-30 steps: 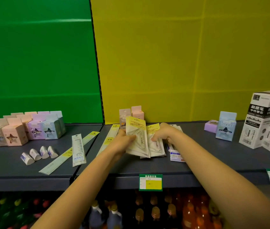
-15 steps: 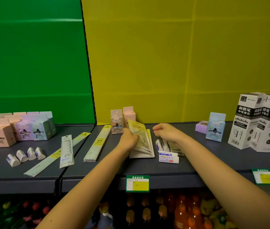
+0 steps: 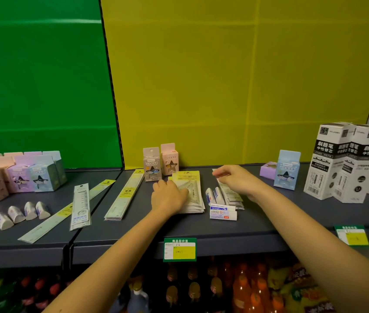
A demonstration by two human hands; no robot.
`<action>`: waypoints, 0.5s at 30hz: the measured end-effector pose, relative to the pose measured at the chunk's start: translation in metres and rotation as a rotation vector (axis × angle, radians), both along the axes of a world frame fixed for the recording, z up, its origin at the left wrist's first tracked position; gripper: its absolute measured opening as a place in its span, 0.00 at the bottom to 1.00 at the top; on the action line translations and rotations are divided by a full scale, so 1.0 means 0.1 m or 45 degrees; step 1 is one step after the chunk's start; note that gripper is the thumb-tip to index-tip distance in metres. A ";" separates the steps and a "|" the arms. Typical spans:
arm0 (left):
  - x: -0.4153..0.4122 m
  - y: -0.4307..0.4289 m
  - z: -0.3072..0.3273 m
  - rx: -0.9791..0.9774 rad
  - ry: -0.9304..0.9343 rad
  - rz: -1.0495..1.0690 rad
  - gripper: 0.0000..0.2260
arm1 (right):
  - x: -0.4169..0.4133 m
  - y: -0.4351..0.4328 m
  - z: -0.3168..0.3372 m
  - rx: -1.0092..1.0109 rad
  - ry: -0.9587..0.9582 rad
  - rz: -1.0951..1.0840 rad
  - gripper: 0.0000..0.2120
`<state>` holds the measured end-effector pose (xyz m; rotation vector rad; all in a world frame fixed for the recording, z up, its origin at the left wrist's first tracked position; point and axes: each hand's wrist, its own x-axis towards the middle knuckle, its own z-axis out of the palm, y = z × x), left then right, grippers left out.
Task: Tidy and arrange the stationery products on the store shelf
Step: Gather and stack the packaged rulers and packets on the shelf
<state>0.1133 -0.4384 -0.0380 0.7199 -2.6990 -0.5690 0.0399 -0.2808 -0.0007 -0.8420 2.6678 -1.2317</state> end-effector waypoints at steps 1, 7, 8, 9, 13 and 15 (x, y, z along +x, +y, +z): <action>0.01 0.01 0.00 -0.050 0.034 0.001 0.23 | 0.03 0.04 0.01 0.025 0.041 0.001 0.15; 0.04 0.00 0.05 -0.443 0.414 -0.251 0.17 | 0.37 0.30 -0.05 0.312 0.386 0.233 0.14; 0.04 0.01 0.09 -0.456 0.432 -0.359 0.16 | 0.42 0.33 -0.09 0.404 0.425 0.259 0.16; 0.04 0.01 0.12 -0.457 0.418 -0.468 0.15 | 0.45 0.35 -0.12 0.493 0.456 0.274 0.18; -0.01 0.09 0.25 -0.511 0.165 -0.782 0.16 | 0.50 0.42 -0.19 0.595 0.491 0.302 0.19; -0.05 0.15 0.27 -0.558 0.050 -0.858 0.18 | 0.51 0.41 -0.19 0.639 0.531 0.299 0.19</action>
